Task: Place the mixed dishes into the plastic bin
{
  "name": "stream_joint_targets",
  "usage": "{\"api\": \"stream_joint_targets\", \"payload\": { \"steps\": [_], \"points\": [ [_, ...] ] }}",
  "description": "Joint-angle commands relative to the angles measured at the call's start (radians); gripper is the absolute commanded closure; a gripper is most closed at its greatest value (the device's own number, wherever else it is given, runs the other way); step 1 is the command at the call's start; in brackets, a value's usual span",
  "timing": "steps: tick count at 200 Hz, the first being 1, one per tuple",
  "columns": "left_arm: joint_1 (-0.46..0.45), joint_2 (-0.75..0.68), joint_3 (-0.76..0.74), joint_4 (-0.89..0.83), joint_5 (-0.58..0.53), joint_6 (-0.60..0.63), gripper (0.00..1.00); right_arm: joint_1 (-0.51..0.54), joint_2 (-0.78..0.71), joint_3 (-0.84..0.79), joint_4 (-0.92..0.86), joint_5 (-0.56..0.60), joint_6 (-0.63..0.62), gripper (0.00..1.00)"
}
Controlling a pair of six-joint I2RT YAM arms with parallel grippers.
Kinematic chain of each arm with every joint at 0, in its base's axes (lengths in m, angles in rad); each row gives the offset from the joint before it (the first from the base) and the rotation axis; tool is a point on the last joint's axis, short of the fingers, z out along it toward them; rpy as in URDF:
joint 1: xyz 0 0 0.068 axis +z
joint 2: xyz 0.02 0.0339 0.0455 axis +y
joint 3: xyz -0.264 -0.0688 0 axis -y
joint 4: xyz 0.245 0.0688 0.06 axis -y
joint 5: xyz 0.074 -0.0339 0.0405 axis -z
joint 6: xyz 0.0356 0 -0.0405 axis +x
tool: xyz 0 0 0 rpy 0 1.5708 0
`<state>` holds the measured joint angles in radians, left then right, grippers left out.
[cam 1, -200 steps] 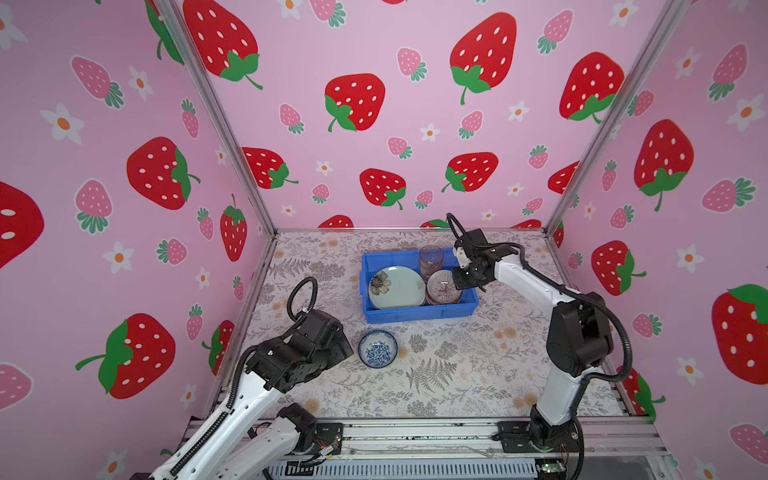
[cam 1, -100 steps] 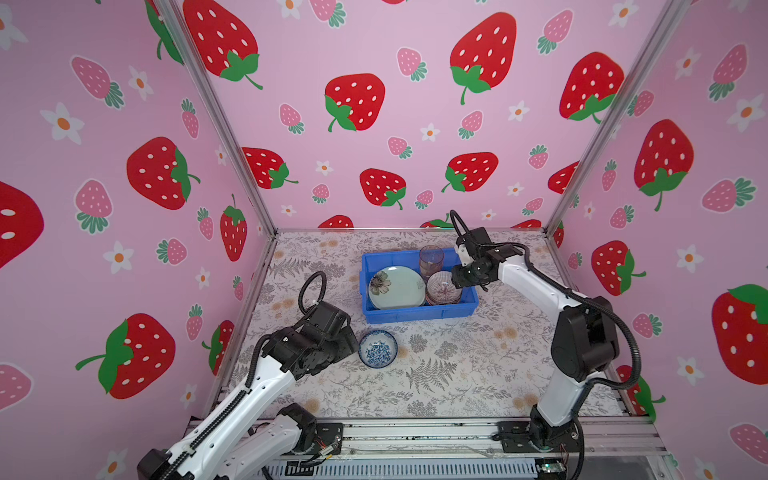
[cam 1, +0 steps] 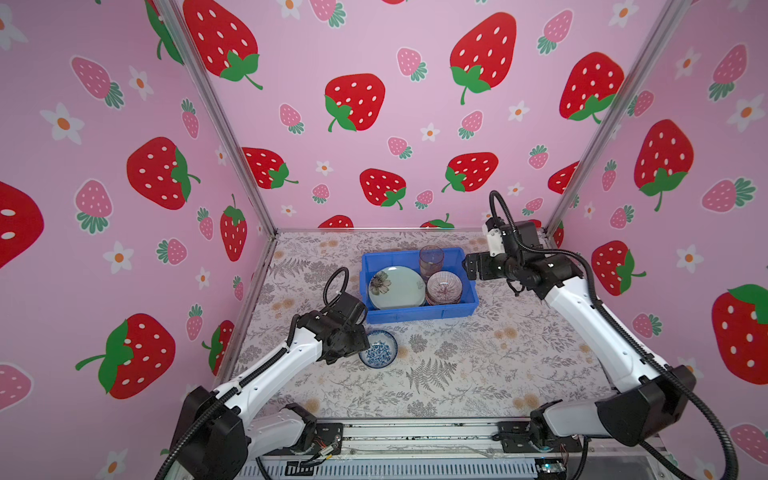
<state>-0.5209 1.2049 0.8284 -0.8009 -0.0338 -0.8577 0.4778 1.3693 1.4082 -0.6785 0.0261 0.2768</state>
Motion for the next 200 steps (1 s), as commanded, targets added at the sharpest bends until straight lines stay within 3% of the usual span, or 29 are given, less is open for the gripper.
{"api": "stream_joint_targets", "payload": {
  "steps": [1,37,118,200],
  "points": [
    [0.004,0.027,-0.007,0.031,0.015,0.038,0.25,-0.015,-0.023,-0.065,-0.055,0.013,0.01,0.01],
    [0.003,0.102,0.0,0.076,0.06,0.06,0.36,-0.046,-0.083,-0.159,-0.038,-0.055,0.018,0.01],
    [-0.017,0.226,0.035,0.099,0.1,0.09,0.61,-0.09,-0.195,-0.275,-0.055,-0.072,0.019,0.01],
    [-0.054,0.212,0.039,0.087,0.078,0.054,0.92,-0.099,-0.188,-0.305,-0.033,-0.189,0.025,0.07]
  ]
}}
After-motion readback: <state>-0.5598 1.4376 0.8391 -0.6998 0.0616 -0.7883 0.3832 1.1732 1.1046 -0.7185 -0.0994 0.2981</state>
